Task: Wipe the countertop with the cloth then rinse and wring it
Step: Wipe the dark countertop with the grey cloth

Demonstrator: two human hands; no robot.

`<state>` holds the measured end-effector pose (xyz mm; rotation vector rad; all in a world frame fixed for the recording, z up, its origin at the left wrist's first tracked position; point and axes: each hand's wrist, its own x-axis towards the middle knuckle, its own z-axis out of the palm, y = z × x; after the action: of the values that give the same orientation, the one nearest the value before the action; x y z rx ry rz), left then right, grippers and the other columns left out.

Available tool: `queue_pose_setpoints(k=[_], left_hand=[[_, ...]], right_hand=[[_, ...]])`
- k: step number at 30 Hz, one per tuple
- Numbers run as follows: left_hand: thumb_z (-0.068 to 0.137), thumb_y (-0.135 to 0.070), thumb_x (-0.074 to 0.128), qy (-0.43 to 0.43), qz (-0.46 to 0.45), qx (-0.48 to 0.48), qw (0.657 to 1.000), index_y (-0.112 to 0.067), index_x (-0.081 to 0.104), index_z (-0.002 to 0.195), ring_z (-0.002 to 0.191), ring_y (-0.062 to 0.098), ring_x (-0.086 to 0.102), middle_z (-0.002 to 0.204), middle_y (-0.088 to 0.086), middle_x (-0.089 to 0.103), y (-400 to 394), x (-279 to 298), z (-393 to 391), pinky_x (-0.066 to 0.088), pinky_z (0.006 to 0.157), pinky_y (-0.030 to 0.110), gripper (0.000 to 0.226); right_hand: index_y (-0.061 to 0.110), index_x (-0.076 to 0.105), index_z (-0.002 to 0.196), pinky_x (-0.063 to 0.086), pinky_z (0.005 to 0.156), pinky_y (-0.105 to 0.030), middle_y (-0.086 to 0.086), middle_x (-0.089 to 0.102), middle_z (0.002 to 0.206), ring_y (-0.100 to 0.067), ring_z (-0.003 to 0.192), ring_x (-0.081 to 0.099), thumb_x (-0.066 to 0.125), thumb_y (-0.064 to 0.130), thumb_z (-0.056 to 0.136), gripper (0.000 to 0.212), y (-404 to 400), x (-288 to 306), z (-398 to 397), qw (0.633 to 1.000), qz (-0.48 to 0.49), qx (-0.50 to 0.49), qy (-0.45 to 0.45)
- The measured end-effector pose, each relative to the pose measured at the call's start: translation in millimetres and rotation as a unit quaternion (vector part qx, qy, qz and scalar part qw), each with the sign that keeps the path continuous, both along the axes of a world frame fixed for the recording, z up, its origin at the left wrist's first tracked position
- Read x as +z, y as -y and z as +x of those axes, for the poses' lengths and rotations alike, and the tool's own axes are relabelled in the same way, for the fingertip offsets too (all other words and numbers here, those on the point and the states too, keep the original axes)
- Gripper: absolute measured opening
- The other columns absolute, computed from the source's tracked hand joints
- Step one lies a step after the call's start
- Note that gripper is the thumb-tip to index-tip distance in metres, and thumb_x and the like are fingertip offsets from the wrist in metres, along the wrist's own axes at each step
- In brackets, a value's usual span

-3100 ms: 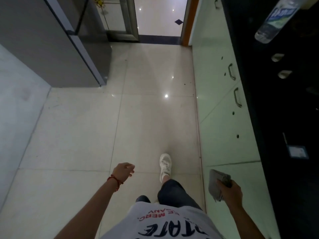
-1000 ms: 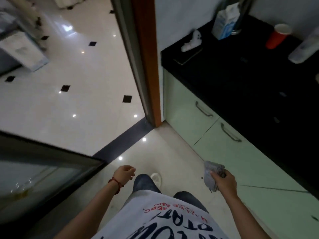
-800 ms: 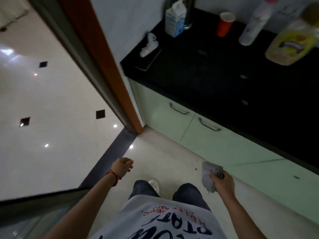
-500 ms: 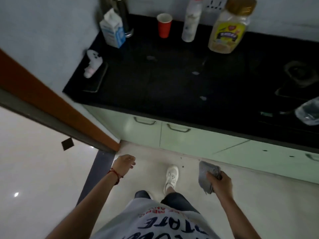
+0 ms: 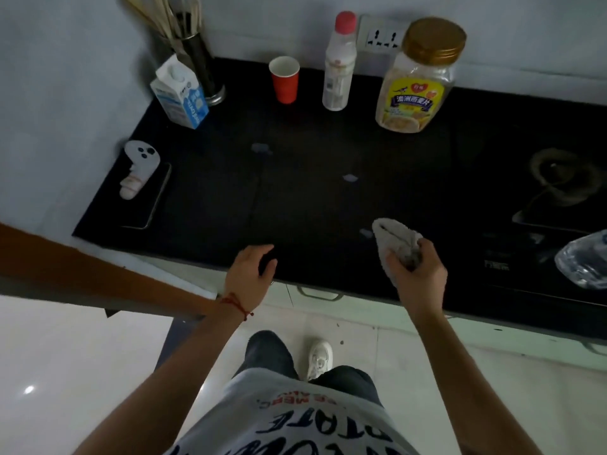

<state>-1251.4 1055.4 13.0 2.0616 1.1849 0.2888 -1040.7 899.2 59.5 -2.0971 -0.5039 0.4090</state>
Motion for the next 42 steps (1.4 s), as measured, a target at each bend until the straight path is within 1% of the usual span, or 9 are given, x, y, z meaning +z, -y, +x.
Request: queue_pose_setpoints(k=[4,10,15,18,23,27,30,37,42], left_hand=[[0.084,-0.045,0.038,-0.116,0.092,-0.075,0.986,-0.01,0.052,0.129,0.131,0.035,0.041,0.14,0.016,0.047,-32.8,-15.7,21.0,0.037,0.104,0.05,0.059],[0.088,-0.057,0.017,-0.235,0.143,-0.193,0.942,-0.021,0.043,0.135,0.137,0.031,0.034,0.147,0.008,0.041,-73.9,-39.0,22.6,0.029,0.109,0.051,0.066],[0.091,-0.056,0.003,-0.256,0.145,-0.197,0.935,-0.023,0.039,0.134,0.133,0.024,0.031,0.143,0.007,0.047,-75.3,-45.8,21.0,0.025,0.106,0.047,0.065],[0.092,-0.055,0.003,-0.247,0.153,-0.195,0.937,-0.023,0.038,0.134,0.134,0.023,0.024,0.143,0.008,0.046,-75.1,-46.1,21.0,0.024,0.108,0.047,0.064],[0.092,-0.055,0.004,-0.252,0.162,-0.189,0.935,-0.023,0.038,0.135,0.135,0.022,0.024,0.144,0.006,0.044,-75.4,-48.9,21.3,0.028,0.108,0.048,0.063],[0.091,-0.055,0.005,-0.246,0.16,-0.185,0.938,-0.024,0.037,0.135,0.135,0.022,0.024,0.144,0.005,0.044,-76.3,-49.3,21.0,0.02,0.111,0.044,0.063],[0.092,-0.055,0.006,-0.248,0.161,-0.191,0.936,-0.024,0.038,0.135,0.135,0.022,0.025,0.144,0.006,0.045,-76.8,-50.0,22.1,0.016,0.111,0.043,0.062],[0.092,-0.055,0.008,-0.243,0.153,-0.192,0.938,-0.025,0.039,0.135,0.135,0.024,0.032,0.144,0.004,0.045,-77.7,-50.5,21.4,0.028,0.108,0.048,0.061],[0.092,-0.054,0.008,-0.248,0.168,-0.193,0.934,-0.025,0.038,0.134,0.134,0.023,0.028,0.142,0.005,0.048,-79.5,-51.2,20.4,0.029,0.106,0.048,0.06]], right_hand=[[0.015,0.046,0.128,0.052,0.086,-0.037,-0.008,0.056,0.129,-0.024,0.114,0.056,0.067,0.012,0.079,0.053,-37.2,-31.5,12.7,0.967,-0.124,0.128,0.182],[0.009,0.055,0.123,0.04,0.099,-0.05,-0.012,0.06,0.128,-0.028,0.124,0.051,0.076,0.013,0.067,0.059,-43.6,-80.2,6.5,0.925,-0.168,0.206,0.273],[0.007,0.056,0.123,0.047,0.093,-0.058,-0.012,0.056,0.132,-0.031,0.127,0.047,0.071,0.008,0.072,0.052,-93.4,-71.6,32.0,0.945,-0.186,0.139,0.231],[0.008,0.06,0.117,0.058,0.077,-0.05,-0.013,0.063,0.123,-0.031,0.114,0.059,0.073,0.01,0.069,0.05,-76.3,-81.0,-0.5,0.933,-0.148,0.167,0.283],[0.013,0.063,0.113,0.052,0.093,-0.041,-0.004,0.065,0.121,-0.019,0.12,0.054,0.076,0.017,0.065,0.05,-54.7,-90.6,-9.9,0.903,-0.106,0.289,0.3],[0.009,0.061,0.117,0.053,0.089,-0.049,-0.008,0.063,0.124,-0.025,0.121,0.055,0.078,0.006,0.063,0.056,-109.7,-85.3,26.8,0.917,-0.17,0.24,0.269],[0.01,0.054,0.126,0.043,0.1,-0.055,-0.007,0.054,0.136,-0.024,0.132,0.044,0.066,0.002,0.073,0.054,-144.7,-82.1,39.8,0.932,-0.196,0.197,0.232],[0.018,0.039,0.137,0.03,0.113,-0.045,0.002,0.034,0.15,-0.014,0.142,0.023,0.057,0.01,0.085,0.056,-185.7,-75.4,64.5,0.93,-0.246,0.181,0.202],[0.008,0.054,0.125,0.041,0.103,-0.046,-0.009,0.055,0.134,-0.024,0.128,0.047,0.072,0.001,0.07,0.058,-144.8,-84.2,30.6,0.916,-0.191,0.224,0.271]])
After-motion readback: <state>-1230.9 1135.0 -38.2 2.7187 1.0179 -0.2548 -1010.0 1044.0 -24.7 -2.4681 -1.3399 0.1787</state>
